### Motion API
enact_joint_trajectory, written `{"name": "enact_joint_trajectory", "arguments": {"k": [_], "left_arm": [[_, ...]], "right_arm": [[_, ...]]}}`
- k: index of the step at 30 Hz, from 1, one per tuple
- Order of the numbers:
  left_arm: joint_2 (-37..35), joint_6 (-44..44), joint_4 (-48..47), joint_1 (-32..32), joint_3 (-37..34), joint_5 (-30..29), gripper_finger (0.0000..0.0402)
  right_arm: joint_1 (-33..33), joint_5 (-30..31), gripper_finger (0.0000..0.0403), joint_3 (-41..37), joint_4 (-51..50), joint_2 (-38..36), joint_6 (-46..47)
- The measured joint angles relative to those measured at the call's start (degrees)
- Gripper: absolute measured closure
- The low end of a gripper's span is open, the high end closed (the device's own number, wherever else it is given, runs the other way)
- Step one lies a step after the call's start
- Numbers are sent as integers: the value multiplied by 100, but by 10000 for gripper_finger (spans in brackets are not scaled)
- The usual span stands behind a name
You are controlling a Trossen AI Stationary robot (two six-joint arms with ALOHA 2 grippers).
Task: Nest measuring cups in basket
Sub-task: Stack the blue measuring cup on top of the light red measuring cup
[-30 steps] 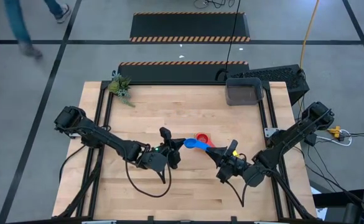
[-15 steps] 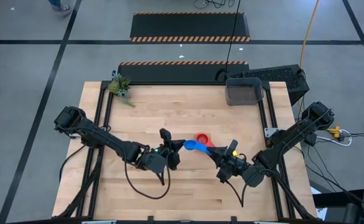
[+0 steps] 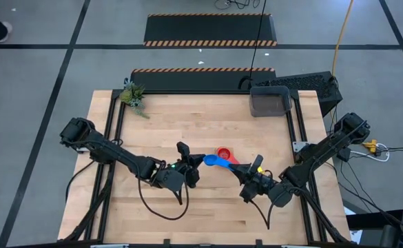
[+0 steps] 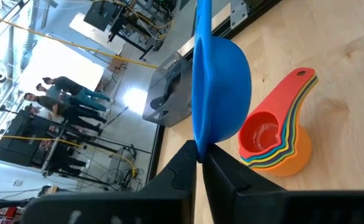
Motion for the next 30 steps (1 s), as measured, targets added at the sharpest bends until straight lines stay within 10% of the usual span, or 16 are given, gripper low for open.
{"name": "enact_joint_trajectory", "arguments": {"k": [17,30], "left_arm": [[-188,-751,-46,-415,-4,-961,170],[-654,-2295,-965,-444,-4,-1230,199]], "right_arm": [[378,792,402,0,10,-7,-434],[1187,1738,403,0,-949,-11,696]]}}
